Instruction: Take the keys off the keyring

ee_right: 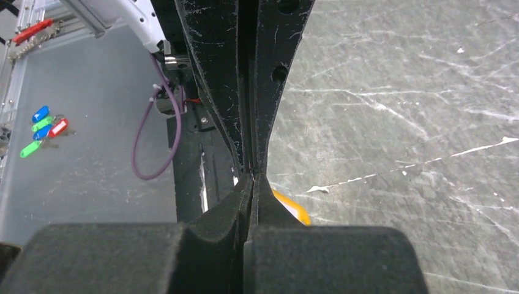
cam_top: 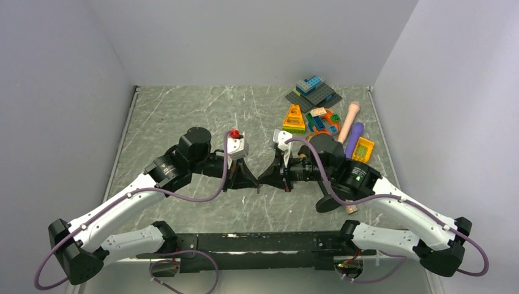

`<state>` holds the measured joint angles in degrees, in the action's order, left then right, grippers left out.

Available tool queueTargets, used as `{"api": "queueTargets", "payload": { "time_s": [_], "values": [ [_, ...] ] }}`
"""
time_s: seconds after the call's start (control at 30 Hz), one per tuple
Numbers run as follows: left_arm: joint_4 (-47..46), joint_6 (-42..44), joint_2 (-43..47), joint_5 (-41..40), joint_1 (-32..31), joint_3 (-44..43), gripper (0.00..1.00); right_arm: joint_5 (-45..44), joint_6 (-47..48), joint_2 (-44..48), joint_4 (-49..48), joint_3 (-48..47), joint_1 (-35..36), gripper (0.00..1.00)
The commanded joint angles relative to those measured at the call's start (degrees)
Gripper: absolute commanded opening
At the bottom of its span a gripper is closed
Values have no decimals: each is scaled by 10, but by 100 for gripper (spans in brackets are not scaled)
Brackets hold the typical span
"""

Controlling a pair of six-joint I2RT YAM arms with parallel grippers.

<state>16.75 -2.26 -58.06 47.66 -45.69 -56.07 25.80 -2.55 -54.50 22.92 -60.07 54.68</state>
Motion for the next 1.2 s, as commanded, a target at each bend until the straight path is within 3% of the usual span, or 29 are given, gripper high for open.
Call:
{"api": "queueTargets", "payload": {
  "time_s": [0.0, 1.17],
  "values": [
    [-21, 16, -5, 23, -3, -33, 0, 28, 4, -20, 24, -9, 1, 0],
    [19, 64, -33, 49, -29, -45, 0, 90, 35, -124, 154, -46, 8, 0]
  ]
}}
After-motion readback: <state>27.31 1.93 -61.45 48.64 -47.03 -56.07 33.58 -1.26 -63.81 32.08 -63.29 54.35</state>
